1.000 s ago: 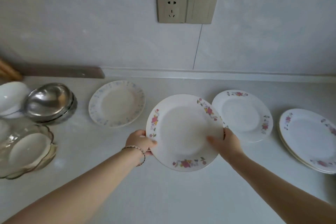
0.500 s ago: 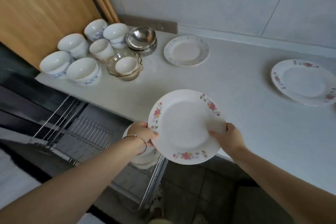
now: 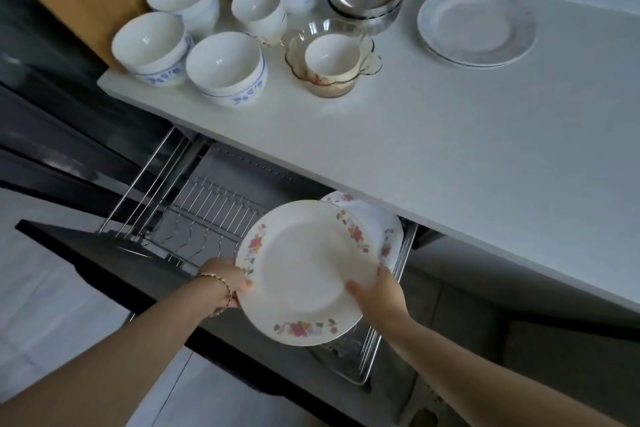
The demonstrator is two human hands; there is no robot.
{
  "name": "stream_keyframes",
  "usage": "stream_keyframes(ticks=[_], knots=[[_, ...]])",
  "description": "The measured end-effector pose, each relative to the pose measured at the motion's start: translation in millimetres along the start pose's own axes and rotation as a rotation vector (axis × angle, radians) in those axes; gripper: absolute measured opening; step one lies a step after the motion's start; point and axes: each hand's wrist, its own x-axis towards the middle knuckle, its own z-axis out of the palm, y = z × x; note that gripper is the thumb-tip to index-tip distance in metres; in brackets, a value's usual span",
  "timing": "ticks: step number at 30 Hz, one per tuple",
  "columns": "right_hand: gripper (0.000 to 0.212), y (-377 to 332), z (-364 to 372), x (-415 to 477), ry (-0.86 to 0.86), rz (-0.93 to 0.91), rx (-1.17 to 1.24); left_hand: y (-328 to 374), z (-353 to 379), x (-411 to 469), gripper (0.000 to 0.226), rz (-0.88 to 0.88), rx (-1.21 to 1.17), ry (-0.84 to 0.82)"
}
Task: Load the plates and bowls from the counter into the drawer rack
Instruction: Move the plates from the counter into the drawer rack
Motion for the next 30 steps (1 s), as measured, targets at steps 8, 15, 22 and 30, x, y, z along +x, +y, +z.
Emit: stream_keyframes(ticks=[8, 15, 22, 30], knots=[[0.044, 17, 61, 74, 0.085, 0.298, 0.011, 5, 29, 109, 0.026, 0.125, 0.253, -0.009], [0.037, 41, 67, 120, 0.346, 0.445, 0.255, 42, 85, 160, 0.017, 0.283, 0.392, -0.037], [0.045, 47, 76, 139, 0.519, 0.542, 0.431, 70, 121, 177, 0.022, 0.442, 0.5, 0.109], [0.011, 49, 77, 136, 0.466, 0.565, 0.618, 48, 136, 160, 0.062, 0.482, 0.339, 0.003]])
